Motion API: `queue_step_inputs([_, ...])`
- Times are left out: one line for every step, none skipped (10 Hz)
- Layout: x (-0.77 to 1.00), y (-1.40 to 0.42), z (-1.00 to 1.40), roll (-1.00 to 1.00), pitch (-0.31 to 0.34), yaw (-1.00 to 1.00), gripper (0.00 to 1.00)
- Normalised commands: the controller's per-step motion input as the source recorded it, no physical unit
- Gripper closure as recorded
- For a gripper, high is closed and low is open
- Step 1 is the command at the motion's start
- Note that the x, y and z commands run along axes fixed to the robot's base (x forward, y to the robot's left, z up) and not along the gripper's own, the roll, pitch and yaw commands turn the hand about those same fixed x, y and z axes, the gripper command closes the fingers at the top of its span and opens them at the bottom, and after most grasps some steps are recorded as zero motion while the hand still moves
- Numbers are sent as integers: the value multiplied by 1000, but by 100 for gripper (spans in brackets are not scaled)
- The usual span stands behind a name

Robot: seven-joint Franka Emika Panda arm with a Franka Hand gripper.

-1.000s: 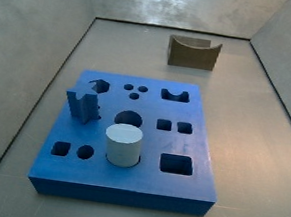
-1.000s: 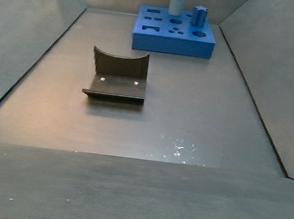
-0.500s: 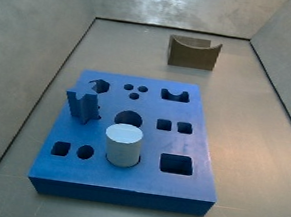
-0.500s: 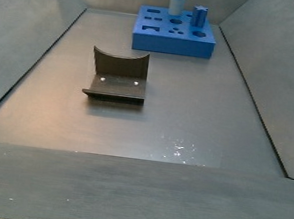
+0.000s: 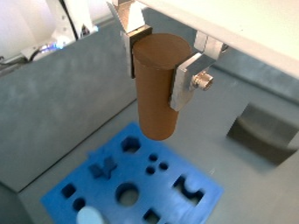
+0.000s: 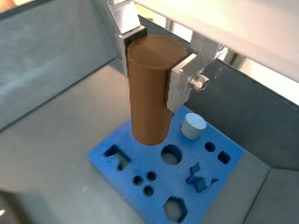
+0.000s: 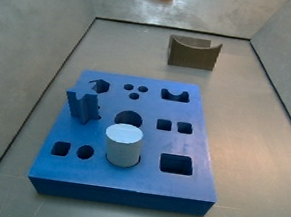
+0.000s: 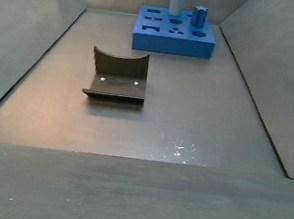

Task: Pick up the round object. Move up. Place the round object on the fixture. Regrasp the round object. Move to above the board. Insert the round object.
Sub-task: Insert the round object.

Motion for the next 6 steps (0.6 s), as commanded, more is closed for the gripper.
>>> queue_step_inputs([-31,-397,-740,-331,0,-94,100])
queue_step_inputs([0,-323,-1000,-77,-14,-40,100])
queue_step_inputs([-26,-280,-1000,0,-11,-26,100])
queue_step_inputs([-26,-271,-1000,0,-17,-29,100])
queue_step_inputs([-37,-283,-1000,0,-29,-46,100])
queue_step_inputs([-23,-271,-1000,0,-60,-49,100])
